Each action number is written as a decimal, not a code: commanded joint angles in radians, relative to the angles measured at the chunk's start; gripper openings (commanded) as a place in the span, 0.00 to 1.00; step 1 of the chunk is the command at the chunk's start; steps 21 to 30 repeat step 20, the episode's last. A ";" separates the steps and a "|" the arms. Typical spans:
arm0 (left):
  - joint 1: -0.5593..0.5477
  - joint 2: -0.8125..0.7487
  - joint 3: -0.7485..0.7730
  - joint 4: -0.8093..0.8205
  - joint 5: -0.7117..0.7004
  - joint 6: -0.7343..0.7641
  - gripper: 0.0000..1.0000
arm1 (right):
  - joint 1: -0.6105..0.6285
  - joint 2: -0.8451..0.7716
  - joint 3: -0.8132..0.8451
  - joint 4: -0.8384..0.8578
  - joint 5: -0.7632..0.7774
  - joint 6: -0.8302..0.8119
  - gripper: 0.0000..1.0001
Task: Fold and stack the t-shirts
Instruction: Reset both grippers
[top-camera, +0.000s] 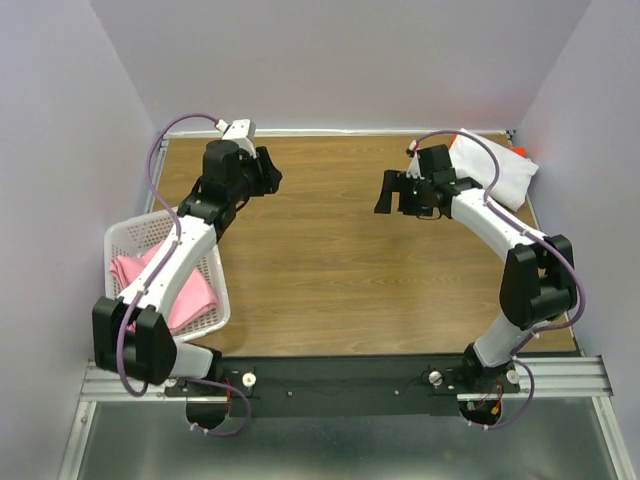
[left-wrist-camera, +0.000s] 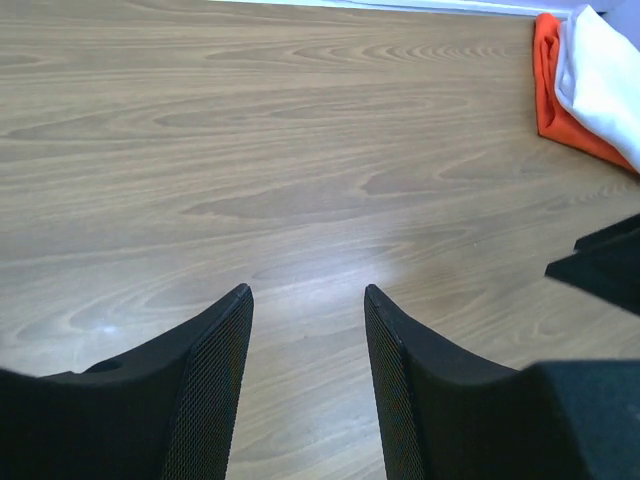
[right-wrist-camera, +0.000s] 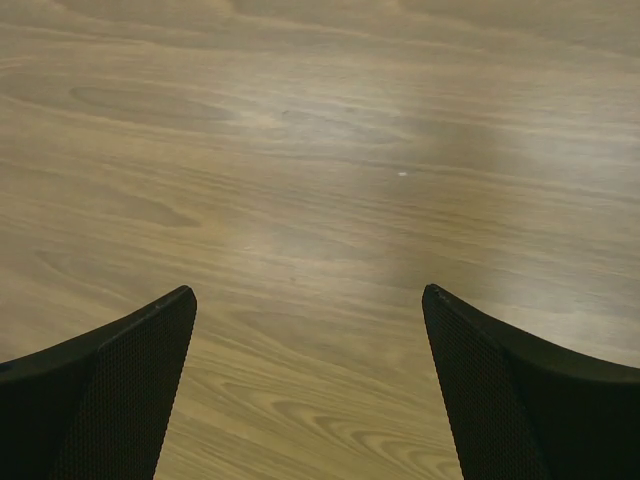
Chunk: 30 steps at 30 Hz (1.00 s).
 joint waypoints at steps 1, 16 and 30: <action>-0.054 -0.159 -0.090 0.081 -0.254 -0.011 0.57 | 0.027 -0.067 -0.093 0.095 -0.078 0.098 0.99; -0.087 -0.430 -0.252 0.061 -0.469 -0.067 0.57 | 0.046 -0.193 -0.229 0.123 -0.023 0.119 0.99; -0.085 -0.449 -0.257 0.031 -0.492 -0.094 0.59 | 0.046 -0.211 -0.245 0.126 -0.012 0.119 0.99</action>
